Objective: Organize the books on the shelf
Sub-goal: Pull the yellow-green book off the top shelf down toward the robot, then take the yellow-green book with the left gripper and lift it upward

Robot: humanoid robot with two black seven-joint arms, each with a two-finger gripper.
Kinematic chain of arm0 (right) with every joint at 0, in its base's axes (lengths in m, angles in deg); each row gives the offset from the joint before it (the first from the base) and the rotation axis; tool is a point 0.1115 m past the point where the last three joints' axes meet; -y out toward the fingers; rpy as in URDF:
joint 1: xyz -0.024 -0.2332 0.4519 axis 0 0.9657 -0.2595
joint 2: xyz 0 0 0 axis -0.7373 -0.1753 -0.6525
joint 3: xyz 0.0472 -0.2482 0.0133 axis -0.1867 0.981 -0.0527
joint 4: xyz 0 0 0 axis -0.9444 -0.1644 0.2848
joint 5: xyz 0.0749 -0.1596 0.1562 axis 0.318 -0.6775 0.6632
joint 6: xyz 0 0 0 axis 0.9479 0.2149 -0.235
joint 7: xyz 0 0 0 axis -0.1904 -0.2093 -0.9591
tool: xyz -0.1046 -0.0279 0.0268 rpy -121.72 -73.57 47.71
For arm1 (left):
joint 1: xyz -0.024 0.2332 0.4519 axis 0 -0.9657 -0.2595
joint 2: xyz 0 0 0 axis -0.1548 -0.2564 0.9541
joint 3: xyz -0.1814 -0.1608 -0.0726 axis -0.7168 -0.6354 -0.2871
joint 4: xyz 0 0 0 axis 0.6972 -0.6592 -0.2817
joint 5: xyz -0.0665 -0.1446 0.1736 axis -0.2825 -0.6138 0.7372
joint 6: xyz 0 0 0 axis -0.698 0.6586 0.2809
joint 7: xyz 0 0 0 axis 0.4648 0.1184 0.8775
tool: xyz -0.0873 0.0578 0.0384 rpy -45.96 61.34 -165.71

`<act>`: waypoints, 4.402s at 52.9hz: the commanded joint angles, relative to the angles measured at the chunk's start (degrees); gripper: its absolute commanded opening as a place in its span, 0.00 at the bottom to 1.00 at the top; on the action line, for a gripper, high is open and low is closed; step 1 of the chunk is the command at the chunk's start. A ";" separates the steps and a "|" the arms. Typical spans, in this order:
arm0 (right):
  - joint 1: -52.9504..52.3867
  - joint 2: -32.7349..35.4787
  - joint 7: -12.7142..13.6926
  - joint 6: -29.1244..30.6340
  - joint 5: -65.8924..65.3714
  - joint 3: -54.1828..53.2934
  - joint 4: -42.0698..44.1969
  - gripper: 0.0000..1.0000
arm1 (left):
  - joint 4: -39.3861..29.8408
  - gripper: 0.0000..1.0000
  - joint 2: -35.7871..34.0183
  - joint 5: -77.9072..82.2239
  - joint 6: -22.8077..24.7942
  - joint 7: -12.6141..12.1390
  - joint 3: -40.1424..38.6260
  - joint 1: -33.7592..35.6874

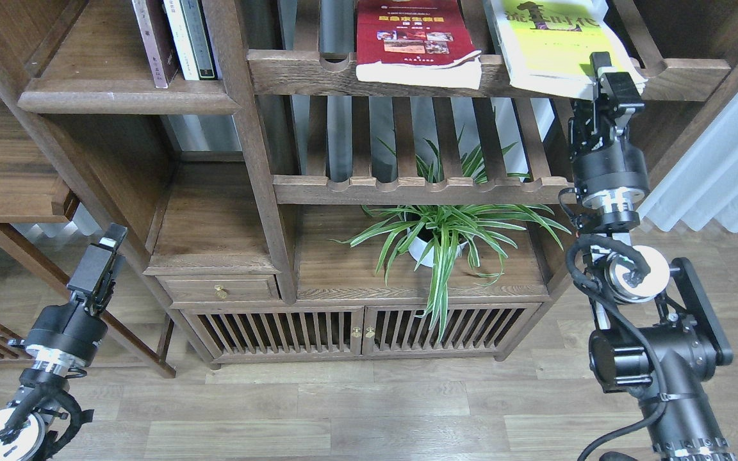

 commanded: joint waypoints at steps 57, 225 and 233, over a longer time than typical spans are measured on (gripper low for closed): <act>32.61 -0.07 5.08 15.97 1.80 18.07 -1.76 0.06 | 8.44 1.00 1.20 -0.08 0.00 0.71 10.54 -0.97; 35.69 -3.15 18.36 15.97 -4.79 31.26 2.29 0.69 | -10.27 0.01 -26.39 -5.61 0.00 -3.95 10.54 1.76; 35.51 -3.15 18.36 15.97 -4.88 31.35 2.37 0.69 | -11.07 0.00 -29.47 -7.64 0.00 -3.86 7.73 2.20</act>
